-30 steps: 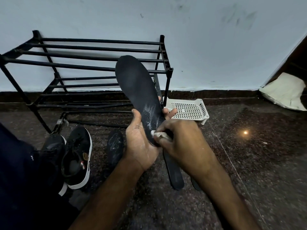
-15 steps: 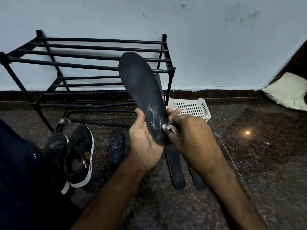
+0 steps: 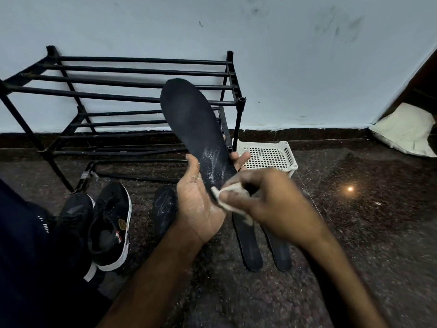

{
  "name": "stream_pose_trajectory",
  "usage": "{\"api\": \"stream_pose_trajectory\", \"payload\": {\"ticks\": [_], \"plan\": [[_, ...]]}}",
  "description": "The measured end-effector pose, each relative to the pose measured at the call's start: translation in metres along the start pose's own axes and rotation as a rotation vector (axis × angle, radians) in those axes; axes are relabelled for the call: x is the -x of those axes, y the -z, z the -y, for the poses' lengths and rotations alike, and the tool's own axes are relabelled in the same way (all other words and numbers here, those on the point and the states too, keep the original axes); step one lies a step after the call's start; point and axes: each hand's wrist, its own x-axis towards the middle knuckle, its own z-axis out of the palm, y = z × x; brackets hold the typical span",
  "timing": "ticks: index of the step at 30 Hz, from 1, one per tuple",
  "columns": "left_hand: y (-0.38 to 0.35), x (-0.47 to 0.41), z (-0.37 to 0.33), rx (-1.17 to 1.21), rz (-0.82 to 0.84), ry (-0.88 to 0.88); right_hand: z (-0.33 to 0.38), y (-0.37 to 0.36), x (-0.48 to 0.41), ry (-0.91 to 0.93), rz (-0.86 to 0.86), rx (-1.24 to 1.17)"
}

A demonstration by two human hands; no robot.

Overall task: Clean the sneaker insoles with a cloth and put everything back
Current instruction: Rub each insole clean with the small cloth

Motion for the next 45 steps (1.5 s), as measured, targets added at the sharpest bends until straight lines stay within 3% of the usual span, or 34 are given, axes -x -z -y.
{"api": "stream_pose_trajectory", "payload": {"ticks": [6,10,14,19,23,29,34,39,43,45], "plan": [[0.005,-0.003,0.002,-0.029,0.023,-0.045,-0.009,0.042,0.002,0.024,-0.366,0.068],[0.000,-0.001,0.001,-0.035,0.104,0.008,-0.007,0.014,-0.003,0.059,-0.287,0.216],[-0.001,-0.001,0.003,0.001,0.054,0.021,-0.010,-0.013,-0.008,0.060,-0.250,0.458],[-0.001,0.002,0.005,-0.044,0.039,0.053,0.001,-0.016,-0.005,0.172,-0.149,0.288],[-0.001,0.002,0.003,-0.009,0.059,0.015,-0.007,-0.009,-0.010,0.082,-0.325,0.499],[-0.002,0.003,0.005,0.006,0.000,0.028,0.003,-0.017,-0.007,0.141,-0.193,0.309],[0.000,0.000,0.003,-0.022,-0.018,-0.011,-0.008,-0.012,-0.010,0.026,-0.335,0.475],[0.000,0.001,0.008,-0.019,-0.042,-0.015,0.000,-0.013,-0.009,0.036,-0.168,0.272],[-0.004,0.003,0.009,-0.027,-0.017,0.029,-0.012,-0.010,-0.015,0.039,-0.333,0.479],[-0.004,0.003,0.010,-0.053,-0.025,0.039,-0.016,-0.006,-0.017,0.038,-0.295,0.445]]}}
